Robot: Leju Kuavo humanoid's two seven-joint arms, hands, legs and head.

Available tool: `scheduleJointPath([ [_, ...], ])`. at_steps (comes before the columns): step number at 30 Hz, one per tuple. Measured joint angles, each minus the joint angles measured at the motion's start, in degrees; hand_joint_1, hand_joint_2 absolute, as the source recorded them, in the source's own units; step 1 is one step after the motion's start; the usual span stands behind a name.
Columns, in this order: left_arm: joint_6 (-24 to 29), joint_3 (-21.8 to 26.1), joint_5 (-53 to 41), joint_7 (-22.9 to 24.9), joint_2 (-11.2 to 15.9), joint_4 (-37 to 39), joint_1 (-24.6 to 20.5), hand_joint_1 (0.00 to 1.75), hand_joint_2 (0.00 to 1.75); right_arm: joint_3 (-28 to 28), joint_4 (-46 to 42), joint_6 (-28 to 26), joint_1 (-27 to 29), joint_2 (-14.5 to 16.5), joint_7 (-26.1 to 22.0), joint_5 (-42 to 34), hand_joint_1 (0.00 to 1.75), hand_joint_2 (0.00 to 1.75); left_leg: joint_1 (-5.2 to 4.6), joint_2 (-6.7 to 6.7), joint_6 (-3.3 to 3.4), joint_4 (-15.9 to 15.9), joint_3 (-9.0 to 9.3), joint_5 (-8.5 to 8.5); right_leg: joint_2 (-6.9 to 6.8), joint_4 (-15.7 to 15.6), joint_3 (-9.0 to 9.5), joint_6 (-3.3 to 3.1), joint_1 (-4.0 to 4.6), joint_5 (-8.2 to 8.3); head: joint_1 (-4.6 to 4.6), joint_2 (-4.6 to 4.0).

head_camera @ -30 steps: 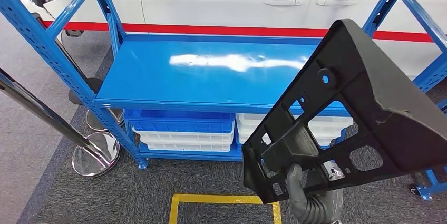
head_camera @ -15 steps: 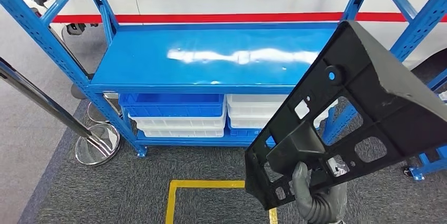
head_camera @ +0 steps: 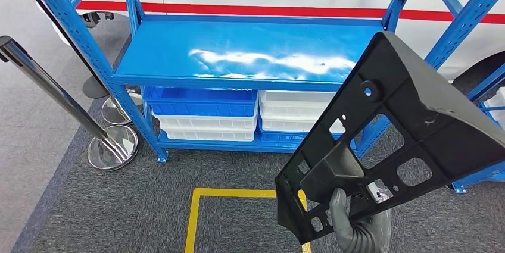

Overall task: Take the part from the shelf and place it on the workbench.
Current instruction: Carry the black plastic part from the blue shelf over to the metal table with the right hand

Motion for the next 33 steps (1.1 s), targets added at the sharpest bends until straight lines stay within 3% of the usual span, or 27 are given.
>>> scheduleJointPath([
  [1,-0.02,0.0,0.0,0.01,-0.1,-0.12,0.02,0.0,0.0,-0.07,0.0,0.0,0.06,-0.02,0.02,0.02,1.75,1.75,0.0,0.02,-0.09,0.23,-0.93,0.55,-0.01,3.15,-0.5,0.28,-0.19,-1.35,0.0,0.0],
  [2,-0.06,0.0,0.0,0.01,-0.19,-0.22,0.02,0.0,0.0,-0.13,0.0,0.05,0.13,-0.03,0.03,0.05,1.75,1.75,0.04,0.05,-0.23,0.55,-1.91,1.06,-0.02,5.08,-0.38,0.54,-0.39,-1.37,-0.01,0.0],
  [3,-0.13,0.01,-0.01,0.01,-0.28,-0.32,0.02,0.0,0.0,-0.21,0.0,0.18,0.17,-0.04,0.04,0.14,1.75,1.75,0.12,0.06,-0.42,0.97,-2.91,1.5,-0.03,5.21,0.6,0.78,-0.61,-0.23,0.0,0.0],
  [5,-0.31,0.06,-0.03,0.01,-0.48,-0.51,0.01,0.0,0.0,-0.31,0.0,0.73,0.17,-0.06,0.02,0.43,1.75,1.75,0.36,0.05,-0.92,2.12,-4.8,2.14,-0.06,-0.02,5.26,1.21,-1.1,2.79,-0.01,0.0],
  [6,-0.39,0.11,-0.04,0.01,-0.54,-0.63,0.0,0.0,0.0,-0.33,0.01,1.07,0.15,-0.08,0.01,0.56,1.75,1.75,0.38,0.01,-1.23,2.84,-5.67,2.33,-0.05,-4.06,8.1,1.36,-1.19,3.05,0.0,0.0],
  [8,-0.51,0.27,-0.05,-0.01,-0.58,-0.82,-0.03,0.0,0.0,-0.35,0.02,1.99,0.17,-0.12,-0.07,0.49,1.75,1.75,0.27,-0.09,-1.93,3.95,-6.67,2.75,0.08,-9.2,11.23,0.76,-1.1,2.23,-0.03,0.0],
  [11,-0.64,0.63,-0.08,-0.13,-0.6,-0.9,-0.07,0.0,0.0,-0.44,0.09,4.37,0.42,-0.19,-0.27,-1.37,1.75,1.75,0.34,-0.1,-3.01,4.25,-7.13,3.41,0.36,-9.89,10.68,-1.18,-0.87,2.3,-0.05,0.0],
  [12,-0.66,0.8,-0.1,-0.19,-0.6,-0.9,-0.05,0.0,0.0,-0.49,0.1,5.28,0.55,-0.19,-0.36,-2.25,1.75,1.75,0.44,-0.12,-3.33,4.78,-7.55,2.63,0.48,-9.88,10.2,-1.79,-0.84,2.75,-0.07,0.0],
  [14,-0.67,1.16,-0.22,-0.27,-0.63,-0.9,0.0,0.0,0.0,-0.57,0.13,6.66,0.94,-0.2,-0.61,-3.69,1.75,1.75,0.56,-0.23,-3.8,8.6,-9.06,-1.58,0.77,-9.95,9.07,-2.67,-0.87,3.77,-0.06,0.0],
  [16,-0.68,1.34,-0.27,-0.28,-0.68,-0.91,-0.02,0.0,0.0,-0.73,0.26,7.27,1.5,-0.2,-0.87,-4.57,1.75,1.75,0.57,-0.27,-3.96,15.95,-11.15,-6.67,1.23,-9.86,7.82,-2.94,-0.66,4.77,-0.07,0.0],
  [17,-0.67,1.41,-0.21,-0.28,-0.69,-0.92,-0.03,0.0,0.0,-0.85,0.38,7.4,1.84,-0.2,-0.99,-4.86,1.75,1.75,0.56,-0.28,-3.91,19.09,-11.74,-7.9,1.55,-9.79,7.22,-2.97,-0.52,5.23,-0.07,0.0],
  [18,-0.64,1.5,-0.14,-0.28,-0.69,-0.93,-0.02,0.0,0.0,-1.0,0.49,7.46,2.25,-0.2,-1.11,-5.11,1.75,1.75,0.53,-0.33,-3.73,20.61,-11.54,-8.01,1.92,-9.7,6.66,-2.98,-0.37,5.63,-0.07,0.0],
  [19,-0.62,1.59,-0.08,-0.28,-0.69,-0.95,0.0,0.0,0.0,-1.15,0.57,7.5,2.7,-0.2,-1.21,-5.3,1.75,1.75,0.45,-0.47,-3.41,19.8,-10.24,-7.12,2.37,-9.62,6.21,-2.95,-0.21,5.95,-0.07,0.0],
  [21,-0.54,1.76,-0.04,-0.29,-0.69,-1.04,0.03,0.0,0.0,-1.41,0.61,7.59,3.59,-0.2,-1.35,-5.59,1.75,1.75,0.18,-2.0,-2.19,12.27,-4.89,-4.39,3.43,-9.52,5.59,-2.88,0.07,6.51,-0.07,0.0],
  [23,-0.48,1.94,-0.01,-0.32,-0.74,-1.26,0.09,0.0,0.0,-1.53,0.62,7.73,4.09,-0.19,-1.42,-5.7,1.75,1.75,0.05,-4.53,-1.19,4.7,-0.13,-3.22,4.51,-9.54,5.18,-2.51,0.07,7.08,-0.06,0.0],
  [24,-0.44,2.1,0.02,-0.32,-0.77,-1.36,0.15,0.0,0.0,-1.55,0.63,7.8,4.21,-0.19,-1.45,-5.71,1.75,1.75,-0.03,-5.33,-0.99,2.99,0.88,-3.21,5.07,-9.6,5.02,-2.19,-0.13,7.37,-0.05,0.0],
  [25,-0.4,2.28,0.04,-0.32,-0.8,-1.43,0.19,0.0,0.0,-1.58,0.63,7.87,4.34,-0.18,-1.46,-5.73,1.75,1.75,-0.12,-5.28,-1.07,2.49,1.19,-3.21,5.68,-9.7,4.86,-1.76,-0.33,7.68,-0.05,0.0],
  [27,-0.33,2.55,0.07,-0.32,-0.88,-1.52,0.11,0.0,0.0,-1.74,0.63,7.99,4.73,-0.18,-1.48,-5.74,1.75,1.75,-0.17,-3.94,-0.99,1.67,1.35,-2.57,6.41,-9.78,4.62,-0.98,-0.44,8.02,-0.05,0.0],
  [29,-0.31,2.68,0.09,-0.32,-1.01,-1.64,0.0,0.0,0.0,-2.03,0.63,8.05,5.1,-0.19,-1.47,-5.74,1.75,1.75,0.1,-2.19,-0.59,0.46,1.51,-1.78,4.14,-7.47,3.38,-0.41,-0.07,6.23,-0.04,0.0],
  [31,-0.31,2.84,0.15,-0.3,-1.06,-1.73,0.14,0.0,0.0,-2.25,0.68,8.1,5.39,-0.2,-1.44,-5.7,1.75,1.75,0.15,-0.47,-0.29,0.11,1.34,-1.42,1.28,-1.0,0.4,0.05,-0.02,2.3,-0.03,0.0],
  [33,-0.32,3.02,0.2,-0.25,-1.07,-1.76,0.27,0.0,0.0,-2.37,0.76,8.17,5.98,-0.2,-1.42,-5.64,1.75,1.75,0.08,1.26,-0.29,0.42,0.96,-1.44,0.58,5.11,-2.24,0.57,-0.4,0.0,-0.04,0.0],
])
